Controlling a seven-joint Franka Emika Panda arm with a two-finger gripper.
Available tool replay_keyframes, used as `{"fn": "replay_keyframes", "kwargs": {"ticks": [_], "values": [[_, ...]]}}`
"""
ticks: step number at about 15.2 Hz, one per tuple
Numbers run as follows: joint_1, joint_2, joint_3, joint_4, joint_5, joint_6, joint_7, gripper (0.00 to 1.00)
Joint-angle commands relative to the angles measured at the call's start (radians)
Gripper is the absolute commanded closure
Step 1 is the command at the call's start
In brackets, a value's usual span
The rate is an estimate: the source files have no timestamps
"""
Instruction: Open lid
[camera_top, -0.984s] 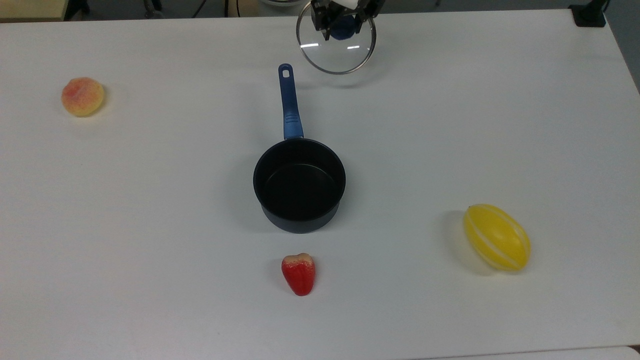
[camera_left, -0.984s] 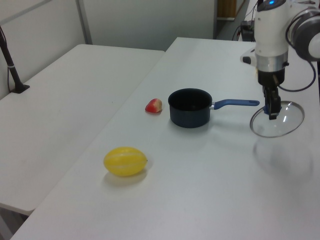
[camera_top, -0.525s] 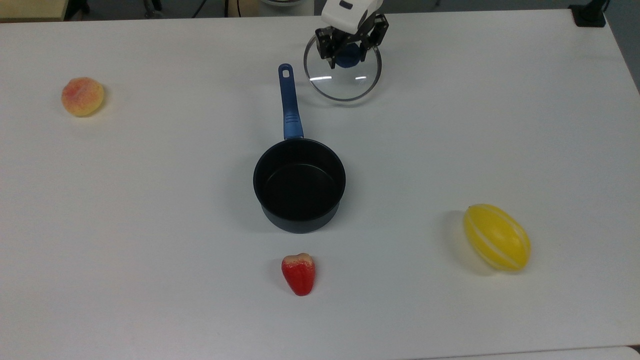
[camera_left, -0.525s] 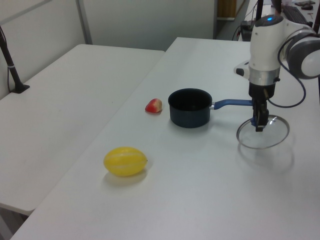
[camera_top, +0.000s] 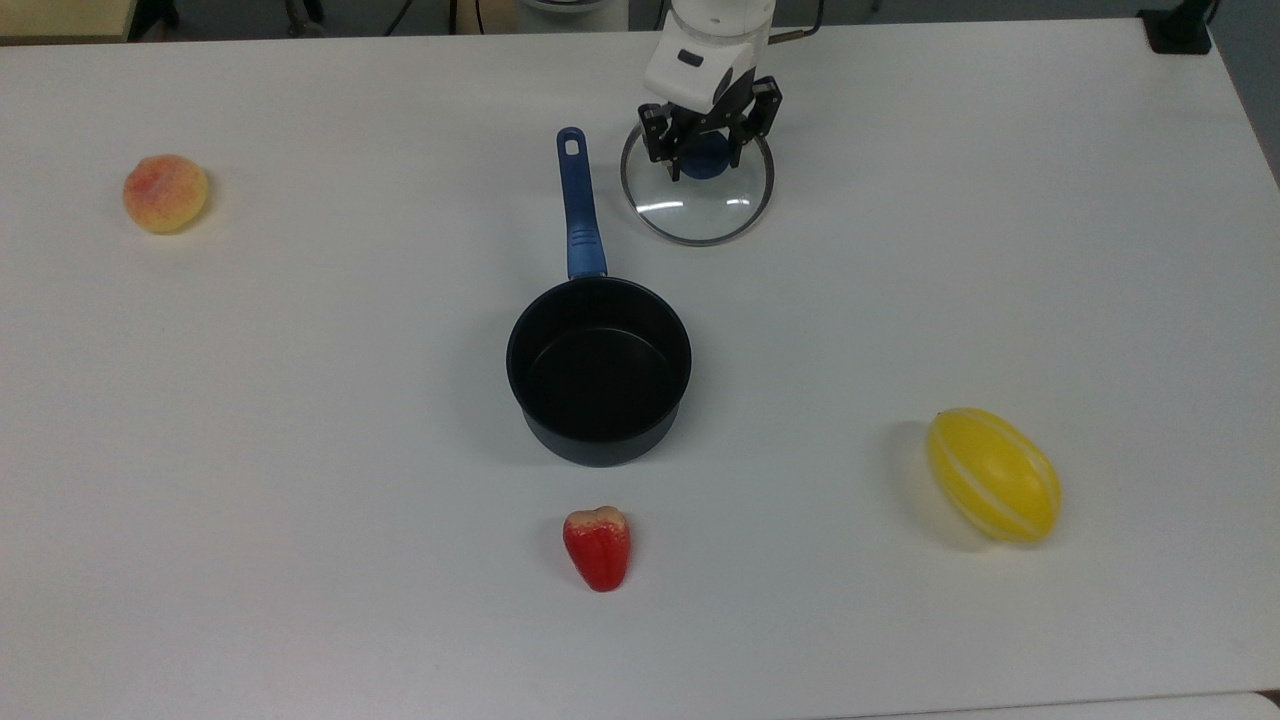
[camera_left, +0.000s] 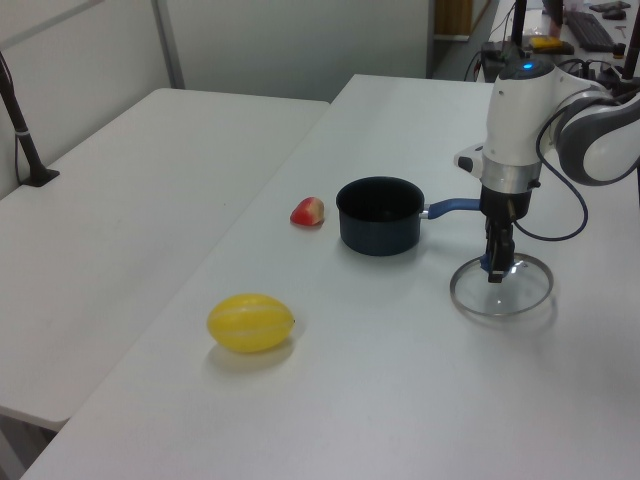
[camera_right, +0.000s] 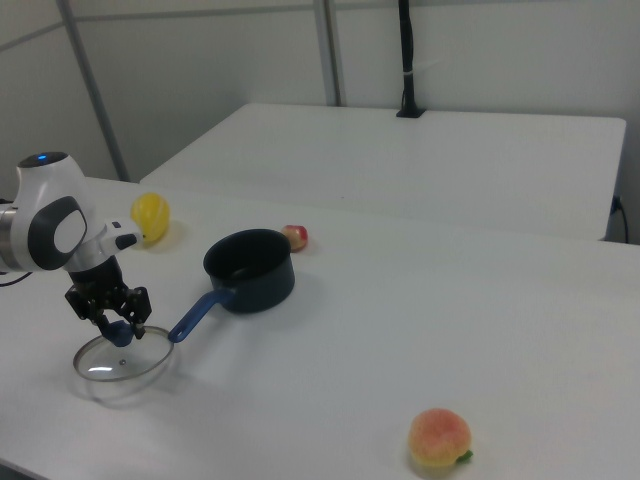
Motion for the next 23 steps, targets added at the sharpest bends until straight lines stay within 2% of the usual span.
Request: {"fn": "replay_keyframes", "kwargs": {"ticks": [1,2,3,4,5,7,9,12,14,21,23], "values": [[-0.008,0.024,0.001,0.000,0.002,0.067,0.019,0.89],[-0.008,0.029,0.001,0.003,0.002,0.072,0.019,0.87],[-0.009,0.029,0.001,0.007,0.002,0.069,0.019,0.78],[-0.011,0.029,0.001,0.013,0.002,0.060,0.019,0.64],[-0.012,0.027,0.001,0.013,0.004,0.057,0.021,0.56],[-0.012,0.026,0.001,0.016,0.005,0.055,0.024,0.28],[-0.011,0.020,0.001,0.020,0.005,0.055,0.035,0.12],[-0.009,0.020,0.001,0.032,0.005,0.034,0.053,0.01],[-0.009,0.014,0.001,0.062,0.005,-0.021,0.056,0.00],[0.000,-0.022,0.001,0.340,0.018,-0.454,0.074,0.00],[-0.009,-0.042,0.001,0.404,0.016,-0.553,0.134,0.00]]}}
